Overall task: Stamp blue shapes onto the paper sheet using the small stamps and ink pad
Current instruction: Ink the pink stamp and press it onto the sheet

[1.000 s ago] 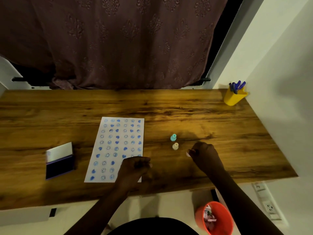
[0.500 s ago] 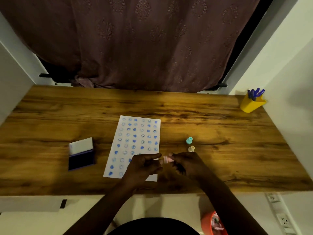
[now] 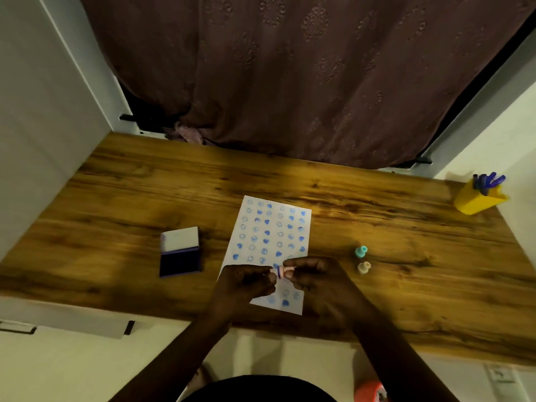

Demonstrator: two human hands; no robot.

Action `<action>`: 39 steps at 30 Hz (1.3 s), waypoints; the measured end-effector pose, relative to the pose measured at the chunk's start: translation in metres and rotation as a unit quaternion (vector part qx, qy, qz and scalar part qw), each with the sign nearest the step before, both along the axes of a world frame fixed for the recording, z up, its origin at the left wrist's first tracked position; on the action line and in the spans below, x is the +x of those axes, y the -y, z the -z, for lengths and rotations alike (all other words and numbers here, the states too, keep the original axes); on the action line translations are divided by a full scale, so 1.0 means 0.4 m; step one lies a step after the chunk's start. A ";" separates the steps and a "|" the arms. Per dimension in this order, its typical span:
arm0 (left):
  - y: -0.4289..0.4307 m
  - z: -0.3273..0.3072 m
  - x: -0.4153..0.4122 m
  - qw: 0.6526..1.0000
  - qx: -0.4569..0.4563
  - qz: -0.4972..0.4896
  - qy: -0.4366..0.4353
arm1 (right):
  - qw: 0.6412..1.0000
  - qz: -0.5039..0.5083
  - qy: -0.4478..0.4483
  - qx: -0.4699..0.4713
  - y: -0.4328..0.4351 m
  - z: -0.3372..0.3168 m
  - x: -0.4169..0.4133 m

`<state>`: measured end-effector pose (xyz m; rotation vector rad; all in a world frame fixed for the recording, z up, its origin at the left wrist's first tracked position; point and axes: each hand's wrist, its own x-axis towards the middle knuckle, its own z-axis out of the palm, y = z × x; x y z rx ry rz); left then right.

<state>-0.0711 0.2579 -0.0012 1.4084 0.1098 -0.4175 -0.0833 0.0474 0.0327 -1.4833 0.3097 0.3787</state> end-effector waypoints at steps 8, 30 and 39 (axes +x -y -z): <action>-0.174 0.003 0.001 0.996 0.003 -0.060 -0.061 | 0.980 -0.042 0.047 -0.190 -0.157 -0.008 0.106; -0.565 0.029 0.031 0.975 0.047 -0.210 -0.053 | 0.773 -0.307 0.201 -0.518 -0.632 0.087 0.240; -0.578 0.050 0.051 0.978 0.048 -0.195 -0.063 | 0.761 -0.310 0.166 -0.545 -0.660 0.096 0.231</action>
